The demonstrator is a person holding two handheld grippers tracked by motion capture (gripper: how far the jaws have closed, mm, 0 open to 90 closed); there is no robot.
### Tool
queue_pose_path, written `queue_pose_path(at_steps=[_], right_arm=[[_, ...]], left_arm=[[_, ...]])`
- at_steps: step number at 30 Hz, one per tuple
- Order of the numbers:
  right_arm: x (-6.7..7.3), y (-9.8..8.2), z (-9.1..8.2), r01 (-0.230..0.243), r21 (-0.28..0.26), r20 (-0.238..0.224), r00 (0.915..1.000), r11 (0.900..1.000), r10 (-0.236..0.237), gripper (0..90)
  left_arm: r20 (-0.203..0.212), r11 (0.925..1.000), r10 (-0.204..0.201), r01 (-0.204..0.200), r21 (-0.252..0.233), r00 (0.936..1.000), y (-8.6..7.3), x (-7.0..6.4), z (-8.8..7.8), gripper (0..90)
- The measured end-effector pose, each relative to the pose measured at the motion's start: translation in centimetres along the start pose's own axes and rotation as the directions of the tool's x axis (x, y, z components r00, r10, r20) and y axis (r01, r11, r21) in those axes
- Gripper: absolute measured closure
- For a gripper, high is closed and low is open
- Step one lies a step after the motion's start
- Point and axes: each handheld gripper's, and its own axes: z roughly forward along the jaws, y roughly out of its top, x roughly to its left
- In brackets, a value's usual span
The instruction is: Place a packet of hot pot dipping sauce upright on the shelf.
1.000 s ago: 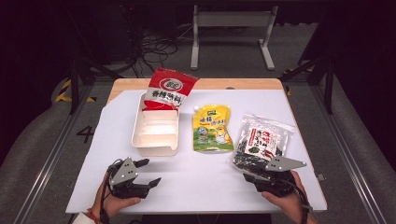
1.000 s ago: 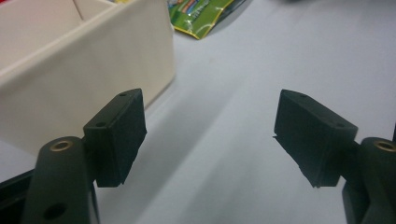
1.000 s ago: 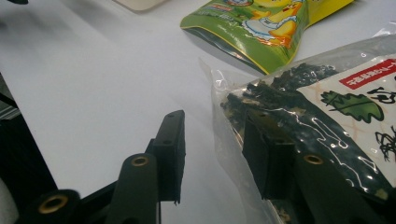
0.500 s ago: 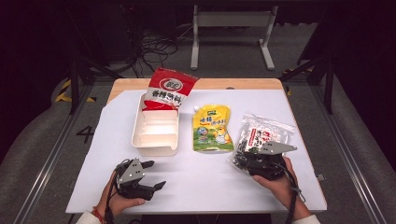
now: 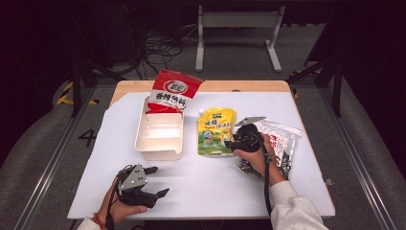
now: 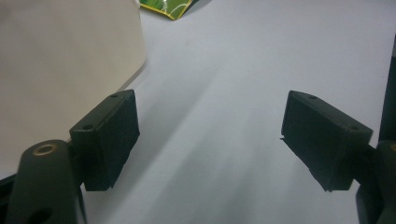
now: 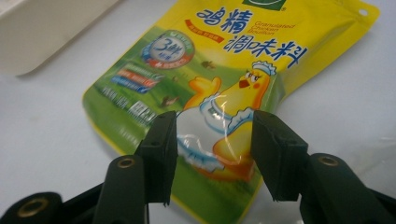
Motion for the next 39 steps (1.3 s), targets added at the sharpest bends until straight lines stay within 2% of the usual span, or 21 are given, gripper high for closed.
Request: queue_pose_path(at_steps=[2, 5, 7, 9, 10, 12, 15, 22, 27, 29, 32, 34, 37, 39], right_arm=[[-0.4, 0.5, 0.6, -0.023, 0.012, 0.025, 0.9995, 1.0, 0.022, 47.7], [-1.1, 0.7, 1.4, -0.07, 0.044, 0.019, 0.9974, 0.997, 0.069, 42.9], [-1.3, 0.8, 1.6, -0.087, 0.047, 0.007, 0.9962, 0.995, 0.086, 42.4], [-1.7, 1.2, 2.1, -0.112, 0.073, -0.016, 0.9934, 0.991, 0.113, 42.5], [-1.8, 1.3, 2.2, -0.122, 0.081, -0.023, 0.992, 0.989, 0.124, 43.5], [-2.2, 1.4, 2.4, -0.164, 0.104, -0.055, 0.9838, 0.981, 0.17, 49.4], [-2.6, 1.3, 2.5, -0.177, 0.107, -0.079, 0.9795, 0.978, 0.185, 62.7], [-2.2, 1.6, 2.2, -0.108, 0.094, -0.07, 0.9909, 0.99, 0.115, 79.0], [-1.3, 1.4, 1.8, -0.063, 0.063, -0.041, 0.997, 0.996, 0.066, 83.1], [-0.5, 1.0, 1.4, -0.041, 0.053, -0.036, 0.9984, 0.998, 0.043, 83.6], [0.2, 0.4, 0.8, -0.012, 0.043, -0.052, 0.9985, 0.999, 0.014, 84.2], [0.8, -0.1, -0.1, 0.009, 0.019, -0.051, 0.9987, 1.0, -0.008, 84.2], [1.3, -0.9, -1.3, 0.02, -0.014, -0.08, 0.9966, 1.0, -0.021, 84.2], [1.8, -1.8, -2.5, 0.034, -0.045, -0.093, 0.995, 0.998, -0.038, 84.2]], left_arm=[[0.001, 1.0, -0.002, 0.002, 0.003, 1.0, -0.1, 0.0, -0.1, 19.8], [0.004, 0.9999, 0.003, -0.003, 0.01, 1.0, -0.1, -0.1, -0.1, 19.6], [0.003, 0.9999, 0.002, -0.002, 0.013, 1.0, -0.2, -0.1, -0.1, 19.7], [0.008, 0.9998, 0.007, -0.007, 0.018, 0.9999, -0.2, -0.2, 0.0, 19.7], [0.01, 0.9998, 0.009, -0.009, 0.02, 0.9999, -0.1, -0.2, 0.1, 19.6], [0.014, 0.9995, 0.015, -0.015, 0.027, 0.9998, -0.1, -0.2, 0.2, 19.5], [0.019, 0.9992, 0.022, -0.022, 0.033, 0.9996, 0.0, -0.3, 0.3, 19.4], [0.03, 0.9995, 0.02, -0.02, 0.025, 0.9994, 0.1, -0.2, 0.5, 19.4], [0.045, 0.9999, 0.002, -0.003, 0.017, 0.999, 0.1, -0.2, 0.5, 19.4], [0.053, 0.9999, 0.002, -0.003, 0.011, 0.9986, 0.3, -0.2, 0.5, 19.4], [0.064, 1.0, -0.009, 0.009, 0.003, 0.9979, 0.3, -0.3, 0.5, 19.4], [0.085, 0.9997, -0.023, 0.022, 0.009, 0.9961, 0.5, -0.3, 0.6, 19.7], [0.089, 0.9995, -0.024, 0.022, 0.023, 0.9957, 0.6, -0.6, 0.9, 20.4], [0.113, 0.9992, -0.032, 0.029, 0.027, 0.9931, 0.9, -0.9, 1.3, 20.2]])
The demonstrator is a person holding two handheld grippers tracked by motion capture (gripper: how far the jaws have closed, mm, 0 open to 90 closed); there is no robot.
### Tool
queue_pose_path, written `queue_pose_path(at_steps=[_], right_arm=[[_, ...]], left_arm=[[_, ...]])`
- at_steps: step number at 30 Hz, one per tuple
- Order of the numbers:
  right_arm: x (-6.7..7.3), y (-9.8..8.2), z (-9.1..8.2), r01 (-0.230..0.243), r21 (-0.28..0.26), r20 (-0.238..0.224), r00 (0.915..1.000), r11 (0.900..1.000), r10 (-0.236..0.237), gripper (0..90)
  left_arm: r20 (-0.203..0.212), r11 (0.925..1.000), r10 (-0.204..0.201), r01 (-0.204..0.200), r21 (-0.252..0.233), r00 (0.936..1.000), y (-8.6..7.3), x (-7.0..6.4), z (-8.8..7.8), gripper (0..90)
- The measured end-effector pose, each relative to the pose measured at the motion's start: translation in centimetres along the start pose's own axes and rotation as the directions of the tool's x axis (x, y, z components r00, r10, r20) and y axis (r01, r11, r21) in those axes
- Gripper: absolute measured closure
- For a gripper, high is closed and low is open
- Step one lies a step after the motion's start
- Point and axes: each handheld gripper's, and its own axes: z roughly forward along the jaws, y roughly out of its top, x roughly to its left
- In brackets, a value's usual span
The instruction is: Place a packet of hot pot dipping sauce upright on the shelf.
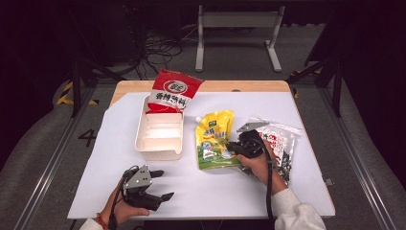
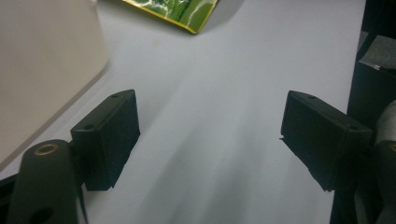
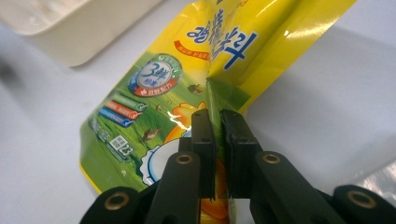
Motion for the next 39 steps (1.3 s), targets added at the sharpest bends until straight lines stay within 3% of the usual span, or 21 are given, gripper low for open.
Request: queue_pose_path(at_steps=[2, 8, 14, 21, 26, 31, 35, 39], right_arm=[[0.4, -0.7, -0.8, -0.002, -0.026, -0.017, 0.9999, 1.0, 0.002, 84.2], [2.3, -2.8, -2.8, 0.046, -0.096, -0.041, 0.9979, 0.994, -0.05, 84.2], [4.3, -3.8, -3.8, 0.108, -0.159, -0.063, 0.9909, 0.981, -0.119, 84.2], [6.0, -4.8, -4.3, 0.155, -0.211, -0.117, 0.9762, 0.965, -0.183, 84.2], [7.0, -5.2, -4.0, 0.194, -0.236, -0.142, 0.9623, 0.952, -0.232, 84.1], [7.6, -4.9, -4.1, 0.211, -0.281, -0.139, 0.9561, 0.936, -0.258, 84.6], [7.8, -4.8, -4.0, 0.202, -0.316, -0.155, 0.9528, 0.927, -0.261, 84.6], [7.9, -4.9, -3.9, 0.212, -0.343, -0.159, 0.947, 0.915, -0.279, 84.3]], left_arm=[[0.022, 0.9999, -0.006, 0.005, 0.013, 0.9997, 0.4, -0.3, 0.6, 19.4], [0.084, 0.9996, -0.017, 0.015, 0.022, 0.9963, 1.8, -0.5, 2.5, 17.9], [0.131, 0.997, -0.077, 0.076, 0.013, 0.9883, 3.1, 0.1, 4.4, 16.8], [0.156, 0.9935, -0.11, 0.113, -0.009, 0.9816, 3.9, 0.3, 5.4, 14.8], [0.123, 0.9885, -0.123, 0.132, -0.073, 0.9848, 4.6, 0.3, 4.6, 16.1], [0.055, 0.9803, -0.102, 0.11, -0.164, 0.9933, 5.1, 0.0, 3.4, 28.8], [0.058, 0.965, -0.113, 0.123, -0.232, 0.9919, 5.4, 0.1, 2.5, 44.4], [0.107, 0.9544, -0.093, 0.119, -0.274, 0.9899, 5.6, 0.6, 1.7, 60.5]])
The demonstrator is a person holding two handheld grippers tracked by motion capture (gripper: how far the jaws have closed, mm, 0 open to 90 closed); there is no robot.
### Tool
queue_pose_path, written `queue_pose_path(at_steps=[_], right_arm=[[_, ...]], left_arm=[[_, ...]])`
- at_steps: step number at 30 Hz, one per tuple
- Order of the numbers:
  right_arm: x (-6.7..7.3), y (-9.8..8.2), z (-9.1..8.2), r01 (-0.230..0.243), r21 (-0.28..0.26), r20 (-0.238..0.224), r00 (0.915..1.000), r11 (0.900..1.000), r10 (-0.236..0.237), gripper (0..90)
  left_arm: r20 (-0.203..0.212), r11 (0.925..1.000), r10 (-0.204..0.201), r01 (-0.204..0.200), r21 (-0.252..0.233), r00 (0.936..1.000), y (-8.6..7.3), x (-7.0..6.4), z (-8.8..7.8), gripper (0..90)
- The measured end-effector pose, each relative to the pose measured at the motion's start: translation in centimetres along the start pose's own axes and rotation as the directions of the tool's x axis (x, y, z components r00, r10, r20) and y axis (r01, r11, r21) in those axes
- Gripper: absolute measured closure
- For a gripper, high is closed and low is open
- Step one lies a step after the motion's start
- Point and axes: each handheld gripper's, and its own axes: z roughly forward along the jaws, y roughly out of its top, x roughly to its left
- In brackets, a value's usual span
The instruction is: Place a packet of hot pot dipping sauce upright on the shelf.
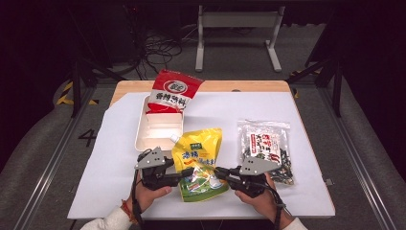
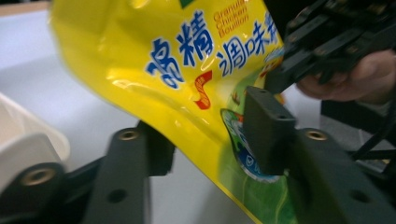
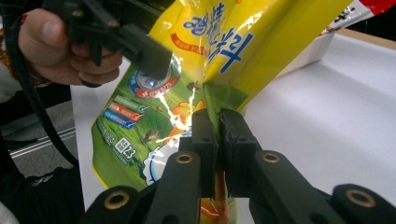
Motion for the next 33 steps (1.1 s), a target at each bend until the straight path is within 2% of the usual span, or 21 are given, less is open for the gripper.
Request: queue_pose_path(at_steps=[2, 4, 8, 12, 14, 16, 18, 22, 23, 28, 30, 33], right_arm=[[0.0, 0.0, 0.1, 0.001, -0.002, 0.011, 0.9999, 1.0, -0.001, 83.8], [0.0, 0.0, 0.2, 0.005, -0.001, 0.019, 0.9998, 1.0, -0.005, 83.7], [-0.1, 0.2, 0.0, 0.013, -0.026, 0.024, 0.9996, 1.0, -0.012, 83.7], [0.0, 0.3, 0.0, 0.019, -0.047, 0.016, 0.9997, 0.999, -0.018, 83.7], [0.0, 0.3, 0.0, 0.024, -0.051, 0.016, 0.9996, 0.998, -0.023, 83.7], [0.1, 0.4, -0.1, 0.027, -0.055, 0.021, 0.9994, 0.998, -0.026, 83.7], [0.1, 0.5, -0.2, 0.035, -0.061, 0.023, 0.9992, 0.998, -0.034, 83.6], [0.0, 0.7, -0.3, 0.045, -0.064, 0.037, 0.9984, 0.997, -0.042, 82.6], [0.0, 0.7, -0.4, 0.046, -0.064, 0.043, 0.9981, 0.997, -0.044, 82.3], [-0.1, 0.8, -0.4, 0.052, -0.059, 0.061, 0.997, 0.997, -0.049, 80.1], [-0.1, 1.0, -0.4, 0.056, -0.058, 0.07, 0.9962, 0.997, -0.052, 76.6], [0.0, 1.1, -0.4, 0.046, -0.051, 0.061, 0.9972, 0.998, -0.043, 69.0]], left_arm=[[0.029, 0.9996, 0.025, -0.025, -0.011, 0.9993, 0.3, 0.0, -0.2, 70.6], [0.039, 0.999, 0.044, -0.044, 0.0, 0.9983, 0.6, -0.2, -0.2, 75.2], [0.053, 0.9982, 0.058, -0.059, 0.011, 0.9969, 0.8, -0.1, 0.0, 73.8], [0.033, 0.9976, 0.069, -0.069, 0.009, 0.9971, 1.0, -0.3, 0.4, 71.5], [0.018, 0.9961, 0.088, -0.088, -0.002, 0.996, 1.1, -0.5, 0.5, 71.1], [0.015, 0.9949, 0.101, -0.101, 0.007, 0.9948, 1.4, -0.6, 0.7, 70.8], [0.018, 0.9954, 0.095, -0.095, -0.001, 0.9953, 1.5, -0.6, 0.7, 71.6], [0.053, 0.997, 0.077, -0.077, -0.007, 0.9956, 1.9, -0.2, 0.9, 78.4], [0.055, 0.9961, 0.088, -0.087, -0.014, 0.9946, 2.0, -0.2, 0.9, 79.9], [0.065, 0.9966, 0.081, -0.08, -0.021, 0.9946, 2.2, -0.1, 0.9, 81.7], [0.066, 0.997, 0.076, -0.075, -0.02, 0.9949, 2.2, 0.0, 0.9, 81.8], [0.055, 0.9965, 0.083, -0.083, -0.01, 0.995, 2.1, 0.1, 0.9, 81.9]])
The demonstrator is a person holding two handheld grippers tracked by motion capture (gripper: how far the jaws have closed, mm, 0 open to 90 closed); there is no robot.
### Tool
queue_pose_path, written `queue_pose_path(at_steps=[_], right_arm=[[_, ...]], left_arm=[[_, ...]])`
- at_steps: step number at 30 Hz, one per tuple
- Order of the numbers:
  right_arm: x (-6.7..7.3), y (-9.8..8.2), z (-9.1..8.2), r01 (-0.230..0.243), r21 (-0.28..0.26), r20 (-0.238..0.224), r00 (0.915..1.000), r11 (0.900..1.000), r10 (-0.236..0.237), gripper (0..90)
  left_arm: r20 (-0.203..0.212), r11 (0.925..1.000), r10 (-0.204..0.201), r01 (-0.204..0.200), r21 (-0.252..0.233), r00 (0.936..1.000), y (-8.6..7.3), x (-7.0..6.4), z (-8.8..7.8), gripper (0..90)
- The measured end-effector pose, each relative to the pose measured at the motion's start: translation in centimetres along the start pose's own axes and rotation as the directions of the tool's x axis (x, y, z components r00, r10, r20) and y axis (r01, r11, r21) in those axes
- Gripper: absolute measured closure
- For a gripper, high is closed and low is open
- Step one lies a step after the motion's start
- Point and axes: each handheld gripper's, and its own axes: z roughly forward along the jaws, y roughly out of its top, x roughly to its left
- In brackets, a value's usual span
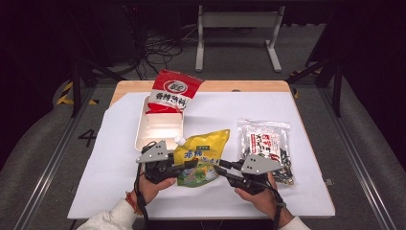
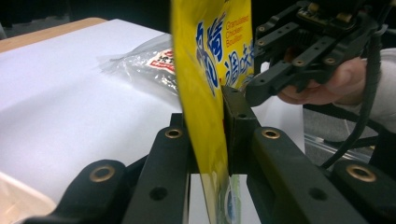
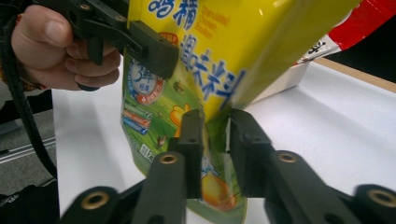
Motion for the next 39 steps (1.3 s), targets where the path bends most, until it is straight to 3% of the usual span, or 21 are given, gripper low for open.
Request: queue_pose_path(at_steps=[13, 24, 29, 37, 39], right_arm=[[0.0, -0.9, -1.6, -0.02, 0.101, 0.014, 0.9997, 0.995, 0.019, 45.4], [-0.8, -2.7, -4.6, -0.043, 0.162, 0.07, 0.997, 0.986, 0.032, 37.5], [-0.8, -3.7, -5.5, -0.06, 0.189, 0.091, 0.9949, 0.98, 0.044, 35.8], [-0.5, -3.8, -6.0, -0.101, 0.147, 0.117, 0.9895, 0.984, 0.085, 32.2], [-0.2, -3.7, -5.8, -0.094, 0.136, 0.1, 0.9917, 0.986, 0.081, 32.2]], left_arm=[[0.013, 0.9994, 0.034, -0.034, -0.001, 0.9993, 0.1, 0.2, -0.3, 82.2], [0.025, 0.998, 0.06, -0.06, -0.017, 0.9978, 0.8, 0.2, -0.5, 82.2], [0.023, 0.9938, 0.104, -0.103, -0.042, 0.9943, 2.0, 0.2, -1.0, 82.2], [-0.027, 0.9886, 0.123, -0.125, -0.085, 0.9921, 3.4, 0.9, -2.6, 82.2], [-0.048, 0.9864, 0.122, -0.127, -0.105, 0.9913, 3.6, 1.3, -3.3, 82.2]])
